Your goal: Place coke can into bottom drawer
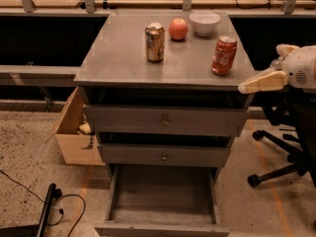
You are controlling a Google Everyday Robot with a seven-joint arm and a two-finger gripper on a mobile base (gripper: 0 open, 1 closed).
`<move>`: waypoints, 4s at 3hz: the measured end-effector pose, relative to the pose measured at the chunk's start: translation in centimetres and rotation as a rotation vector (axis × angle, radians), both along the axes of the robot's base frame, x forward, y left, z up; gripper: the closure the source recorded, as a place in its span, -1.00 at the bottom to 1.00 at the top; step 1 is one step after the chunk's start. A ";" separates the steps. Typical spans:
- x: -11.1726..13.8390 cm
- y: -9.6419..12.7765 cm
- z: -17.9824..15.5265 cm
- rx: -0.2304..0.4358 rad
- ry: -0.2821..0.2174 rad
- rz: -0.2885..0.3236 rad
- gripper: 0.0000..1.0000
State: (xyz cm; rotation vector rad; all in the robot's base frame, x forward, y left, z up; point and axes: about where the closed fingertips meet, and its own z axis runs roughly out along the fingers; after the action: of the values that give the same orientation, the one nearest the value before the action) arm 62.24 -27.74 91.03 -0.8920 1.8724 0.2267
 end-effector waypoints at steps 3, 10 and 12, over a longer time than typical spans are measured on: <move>5.3 0.8 -0.8 0.115 -0.045 -0.156 -1.00; 5.8 4.9 -1.0 0.469 -0.020 0.213 1.00; 4.2 6.3 -1.4 0.467 0.020 0.288 1.00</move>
Offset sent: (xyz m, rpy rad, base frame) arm 0.0381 0.0007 -0.0032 0.0679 -0.0731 -0.1595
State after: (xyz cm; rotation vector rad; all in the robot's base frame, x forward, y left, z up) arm 66.39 -21.48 89.64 -0.8261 1.6039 0.8154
